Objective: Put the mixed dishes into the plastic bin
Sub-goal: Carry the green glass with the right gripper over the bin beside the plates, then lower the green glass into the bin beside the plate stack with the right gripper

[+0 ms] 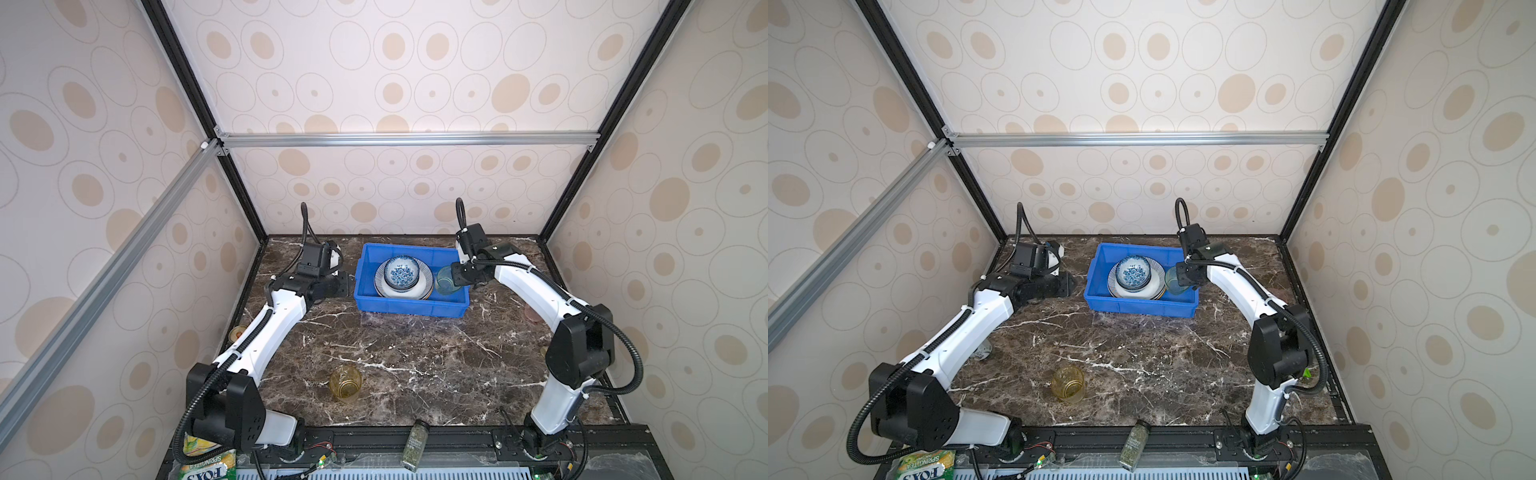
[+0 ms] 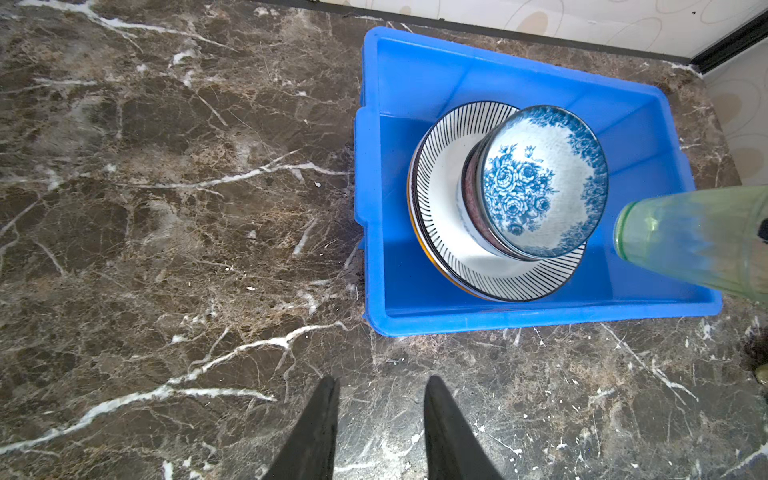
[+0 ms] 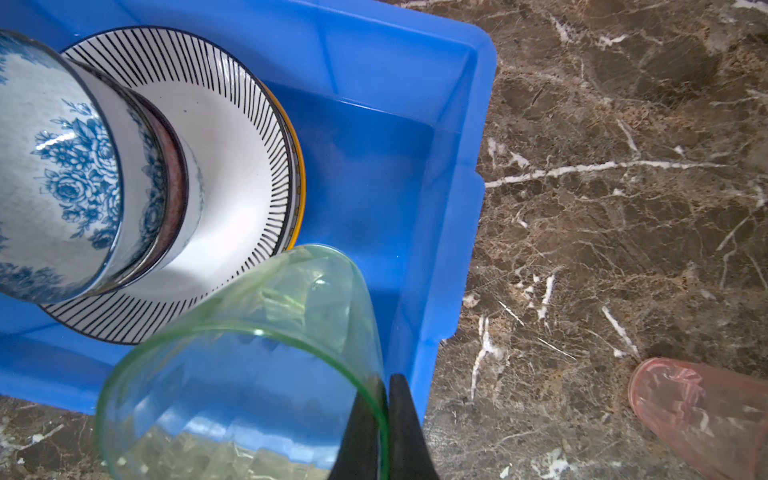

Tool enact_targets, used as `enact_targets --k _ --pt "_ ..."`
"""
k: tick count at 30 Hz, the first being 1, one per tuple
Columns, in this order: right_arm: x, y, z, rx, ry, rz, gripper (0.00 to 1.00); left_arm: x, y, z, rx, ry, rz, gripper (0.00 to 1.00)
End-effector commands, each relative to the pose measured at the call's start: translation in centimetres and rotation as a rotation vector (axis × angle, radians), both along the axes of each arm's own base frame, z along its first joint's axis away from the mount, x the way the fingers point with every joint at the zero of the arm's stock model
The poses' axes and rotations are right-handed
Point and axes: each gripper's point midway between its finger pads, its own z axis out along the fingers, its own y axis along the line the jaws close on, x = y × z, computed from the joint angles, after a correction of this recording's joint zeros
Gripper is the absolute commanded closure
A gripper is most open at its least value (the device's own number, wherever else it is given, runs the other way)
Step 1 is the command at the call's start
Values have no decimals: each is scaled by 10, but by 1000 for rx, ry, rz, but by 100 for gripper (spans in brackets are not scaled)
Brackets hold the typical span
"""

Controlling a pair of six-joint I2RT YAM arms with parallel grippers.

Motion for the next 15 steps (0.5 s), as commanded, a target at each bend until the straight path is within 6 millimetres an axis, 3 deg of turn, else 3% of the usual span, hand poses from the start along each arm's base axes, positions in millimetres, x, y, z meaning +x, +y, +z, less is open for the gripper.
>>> enact_targets --k 1,15 --pt "6 -1 2 -11 8 8 100 4 -5 10 7 -24 -27 65" --pt "11 -4 -23 -99 92 49 100 2 -3 7 9 -20 -23 65"
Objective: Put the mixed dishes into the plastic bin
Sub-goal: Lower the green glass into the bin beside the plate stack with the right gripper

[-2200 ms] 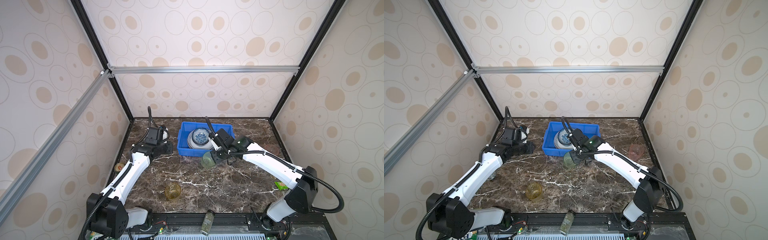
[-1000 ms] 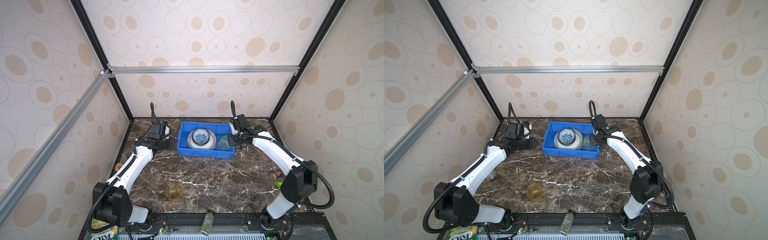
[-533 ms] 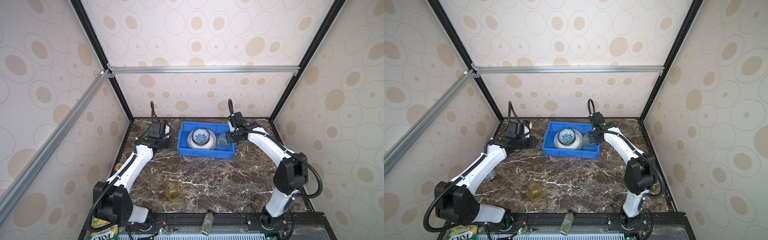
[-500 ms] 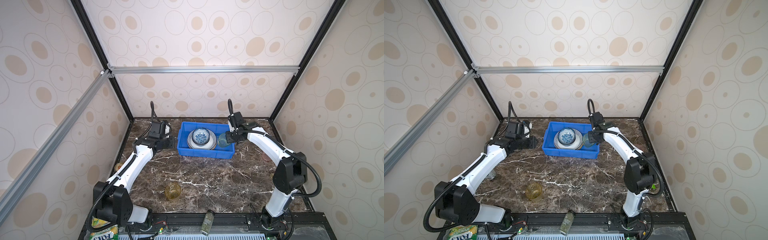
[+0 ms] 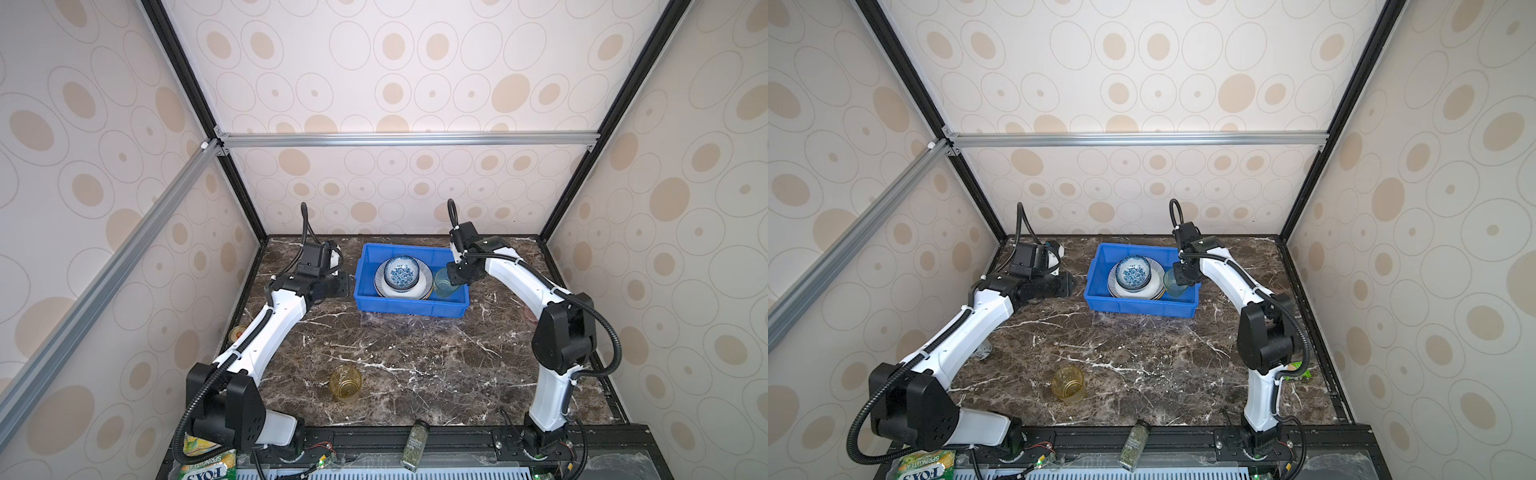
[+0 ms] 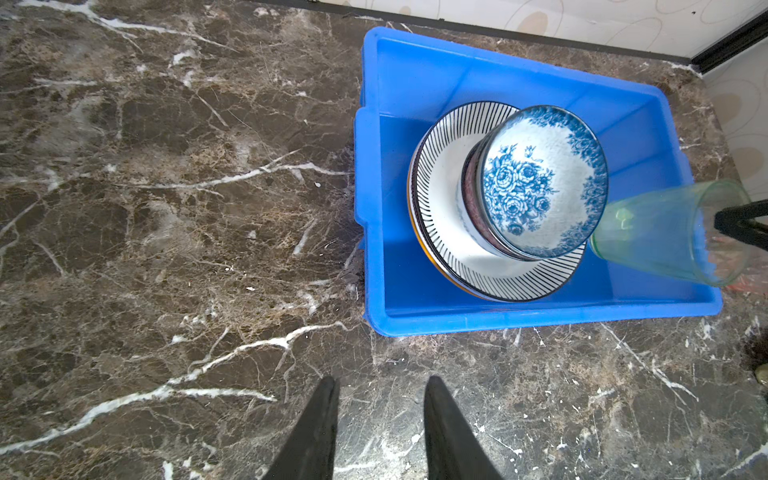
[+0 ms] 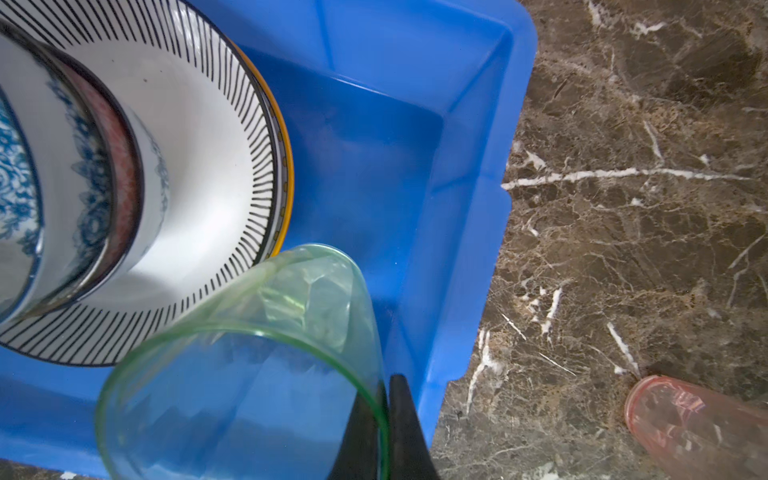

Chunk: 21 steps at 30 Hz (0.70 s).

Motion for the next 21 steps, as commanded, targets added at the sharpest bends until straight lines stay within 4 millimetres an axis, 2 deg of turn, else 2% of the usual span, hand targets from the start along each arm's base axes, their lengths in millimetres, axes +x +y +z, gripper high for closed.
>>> enact_targets --k 1,21 --pt "0 -6 -3 -38 19 10 100 2 -3 6 8 -19 -22 65" --pt "2 -8 -35 -101 86 54 100 4 -4 3 0 -10 -12 65"
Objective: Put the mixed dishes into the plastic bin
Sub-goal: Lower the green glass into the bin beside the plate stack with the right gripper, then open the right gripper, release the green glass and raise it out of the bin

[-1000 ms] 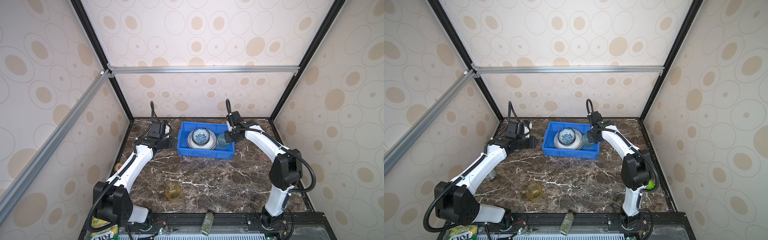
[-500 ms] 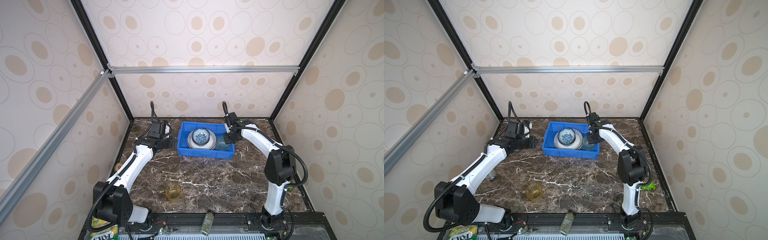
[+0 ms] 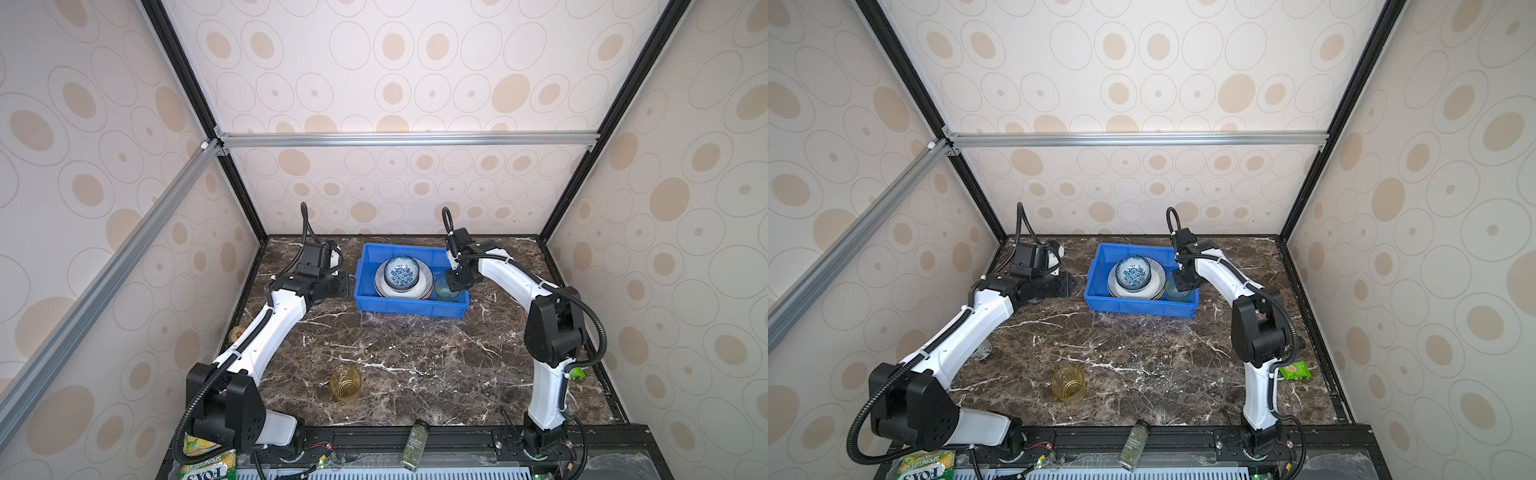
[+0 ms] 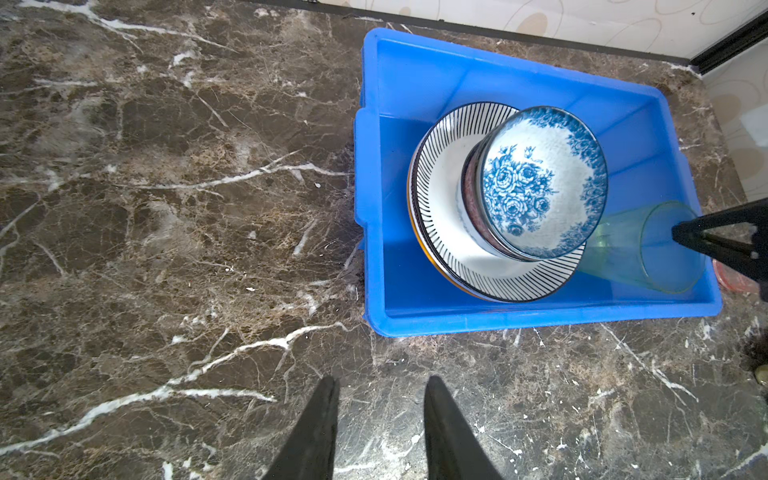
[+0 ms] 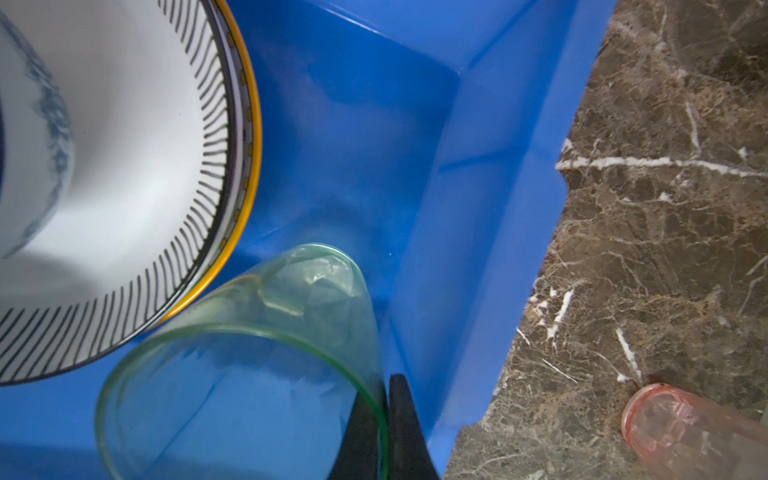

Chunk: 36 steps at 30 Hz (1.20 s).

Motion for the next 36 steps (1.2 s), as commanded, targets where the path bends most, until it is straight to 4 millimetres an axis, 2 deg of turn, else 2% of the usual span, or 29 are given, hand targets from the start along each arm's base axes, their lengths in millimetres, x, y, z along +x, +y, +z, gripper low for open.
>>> enact_targets --k 1,13,16,27,36 --pt "3 -4 -1 -31 9 11 100 4 -4 4 0 -13 -13 65" --pt "1 -5 -10 -43 37 11 100 3 -4 2 3 -9 -14 65" --pt "1 -8 -10 -57 41 3 94 3 -3 1 7 -8 -15 65" --pt "2 -9 -7 -60 49 -13 82 2 -3 0 9 -8 -17 65" --pt "2 -9 1 -52 31 -17 78 2 -3 2 6 -12 -17 64"
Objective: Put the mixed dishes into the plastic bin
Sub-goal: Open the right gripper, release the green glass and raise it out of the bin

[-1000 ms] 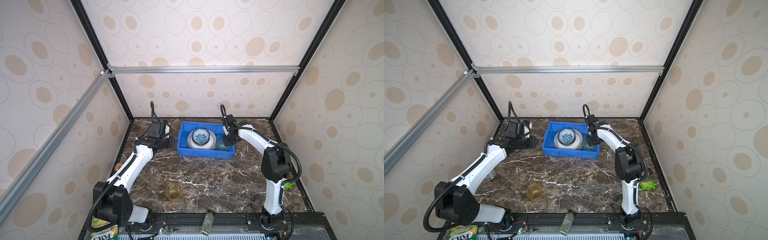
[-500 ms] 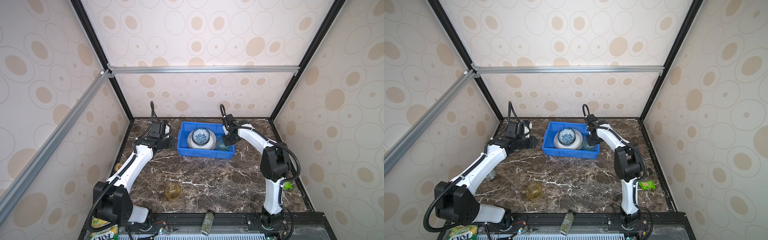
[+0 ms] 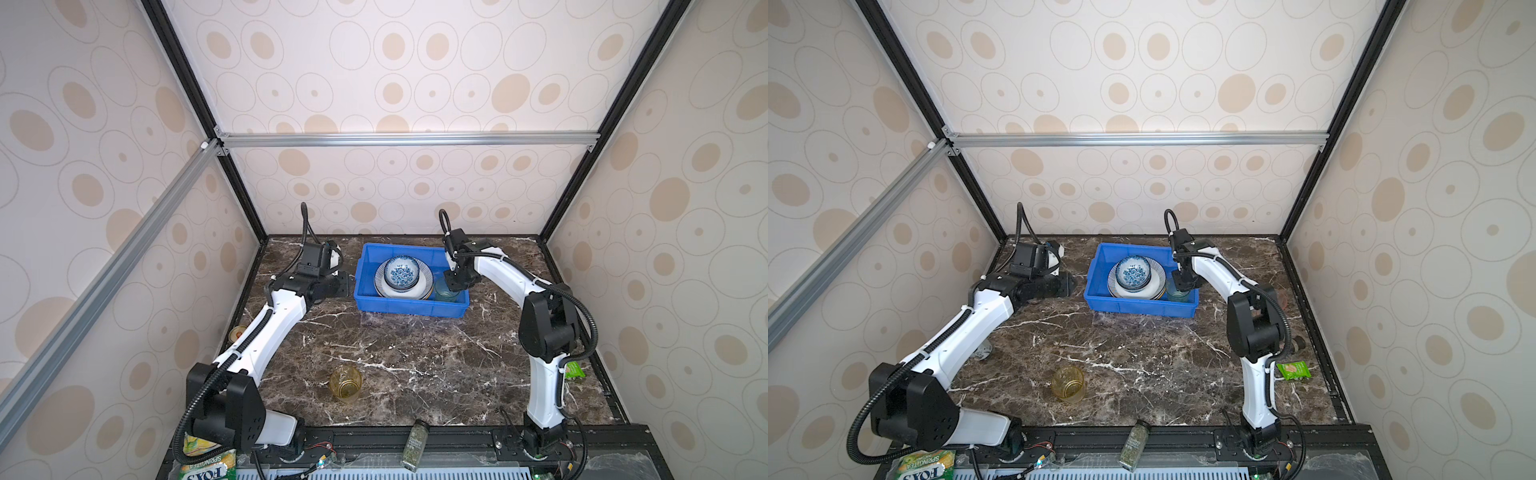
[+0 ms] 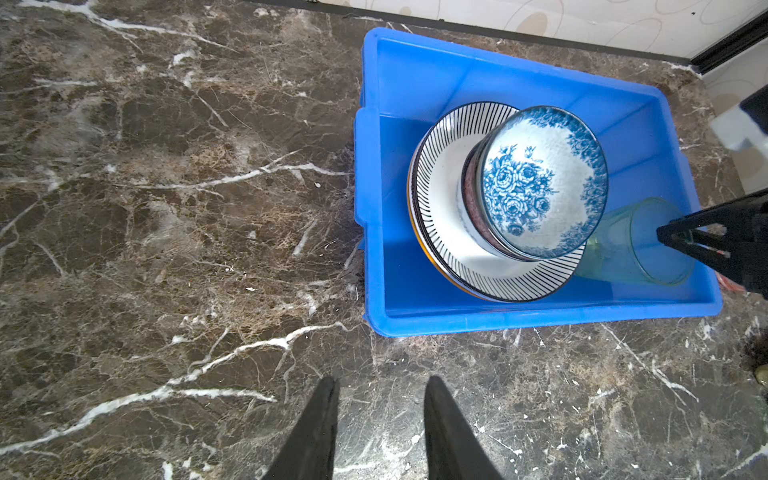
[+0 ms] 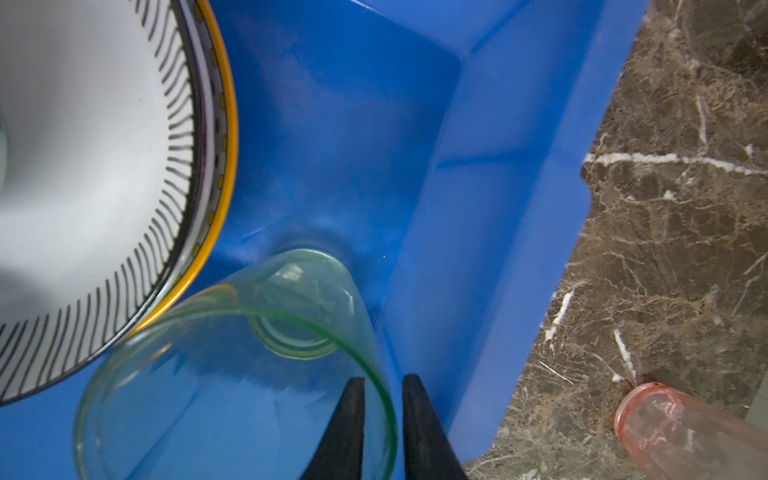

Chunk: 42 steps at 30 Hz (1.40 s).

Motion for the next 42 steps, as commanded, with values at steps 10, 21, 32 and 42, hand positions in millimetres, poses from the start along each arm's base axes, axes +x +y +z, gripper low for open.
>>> enact_targets --k 10,21,32,42 --pt "0 -7 27 1 -46 -28 70 4 -4 4 3 -17 -18 64" --pt "-3 -7 59 43 -117 -52 65 4 -3 6 9 -25 -15 64" --pt "-16 -10 92 100 -200 -71 57 1 -3 6 1 -23 -12 64" --pt "-41 -14 105 168 -242 -98 56 -3 -6 13 -22 -36 -22 64"
